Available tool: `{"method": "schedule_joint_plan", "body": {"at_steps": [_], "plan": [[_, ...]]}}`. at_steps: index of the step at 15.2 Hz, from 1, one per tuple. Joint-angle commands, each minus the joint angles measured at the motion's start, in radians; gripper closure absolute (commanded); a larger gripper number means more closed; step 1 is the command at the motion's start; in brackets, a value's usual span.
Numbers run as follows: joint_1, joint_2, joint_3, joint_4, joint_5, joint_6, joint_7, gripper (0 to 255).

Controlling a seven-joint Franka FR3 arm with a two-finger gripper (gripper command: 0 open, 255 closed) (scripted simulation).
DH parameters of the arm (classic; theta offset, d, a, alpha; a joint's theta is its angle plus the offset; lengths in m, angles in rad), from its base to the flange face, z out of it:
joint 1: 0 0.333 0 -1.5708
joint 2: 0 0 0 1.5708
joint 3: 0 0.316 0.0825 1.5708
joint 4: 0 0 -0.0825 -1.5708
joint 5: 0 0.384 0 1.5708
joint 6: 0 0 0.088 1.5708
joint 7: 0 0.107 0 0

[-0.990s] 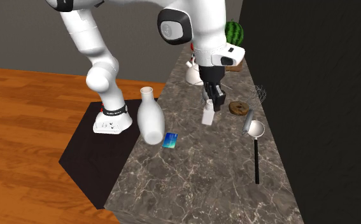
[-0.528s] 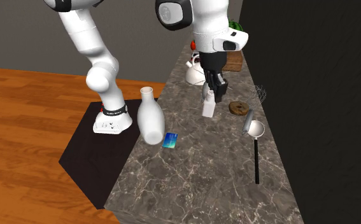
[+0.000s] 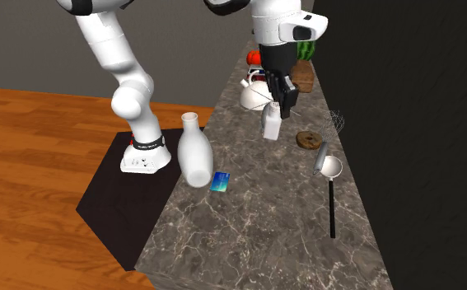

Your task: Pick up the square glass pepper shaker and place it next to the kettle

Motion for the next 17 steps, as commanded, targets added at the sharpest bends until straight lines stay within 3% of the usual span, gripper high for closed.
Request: {"method": "schedule_joint_plan", "body": {"at_steps": [1,6,11,17], "plan": [[0.001,0.001,0.000,0.028,0.000,-0.027,0.002,255],[0.002,0.008,0.001,0.096,0.004,-0.089,0.005,255],[0.024,-0.138,0.110,-0.048,-0.074,-0.068,0.159,255],[0.041,-0.267,0.241,-0.179,-0.110,-0.062,0.324,255]]}}
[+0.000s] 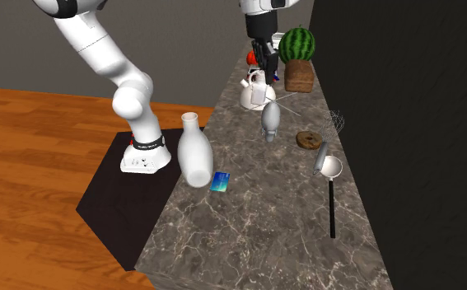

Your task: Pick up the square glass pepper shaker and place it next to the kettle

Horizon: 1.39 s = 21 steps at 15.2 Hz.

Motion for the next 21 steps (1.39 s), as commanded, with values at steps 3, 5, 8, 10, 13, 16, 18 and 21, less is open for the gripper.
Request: {"method": "schedule_joint_plan", "body": {"at_steps": [3,5,8,10,13,16,18,21], "plan": [[0.014,-0.079,0.090,-0.078,-0.009,-0.002,0.112,255],[0.024,-0.107,0.132,-0.106,-0.006,-0.003,0.163,255],[0.040,-0.140,0.195,-0.139,0.004,-0.005,0.238,255],[0.053,-0.156,0.236,-0.156,0.013,-0.006,0.287,255],[0.073,-0.172,0.298,-0.173,0.030,-0.007,0.361,255],[0.095,-0.179,0.360,-0.179,0.049,-0.008,0.435,255],[0.110,-0.177,0.401,-0.178,0.062,-0.008,0.484,255],[0.132,-0.166,0.462,-0.168,0.080,-0.008,0.557,255]]}}
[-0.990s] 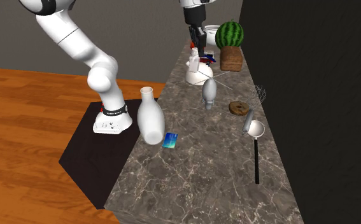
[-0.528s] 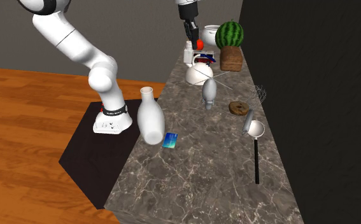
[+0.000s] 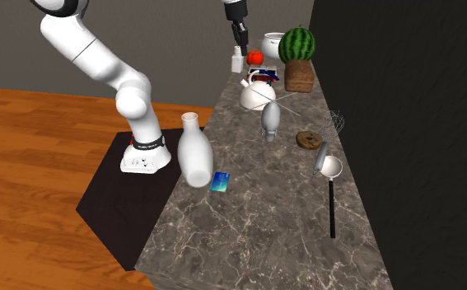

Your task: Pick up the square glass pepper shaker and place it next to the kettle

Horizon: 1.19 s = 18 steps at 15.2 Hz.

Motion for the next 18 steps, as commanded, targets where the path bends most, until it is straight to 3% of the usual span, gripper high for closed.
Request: {"method": "schedule_joint_plan", "body": {"at_steps": [1,13,18], "plan": [[0.016,0.011,0.046,0.014,0.014,-0.003,0.056,255],[0.079,0.165,0.294,0.168,0.040,-0.002,0.357,255],[0.083,0.172,0.311,0.122,0.041,0.050,0.377,255]]}}
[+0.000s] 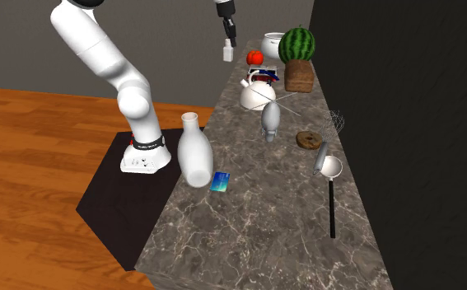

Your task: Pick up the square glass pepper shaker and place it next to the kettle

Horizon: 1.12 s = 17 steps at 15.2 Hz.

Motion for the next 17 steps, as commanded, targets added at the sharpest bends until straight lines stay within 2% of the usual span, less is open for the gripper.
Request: {"method": "schedule_joint_plan", "body": {"at_steps": [1,17], "plan": [[0.001,0.000,0.003,-0.024,0.001,0.024,0.003,255],[0.006,0.018,0.025,-0.224,0.003,0.241,0.021,255]]}}
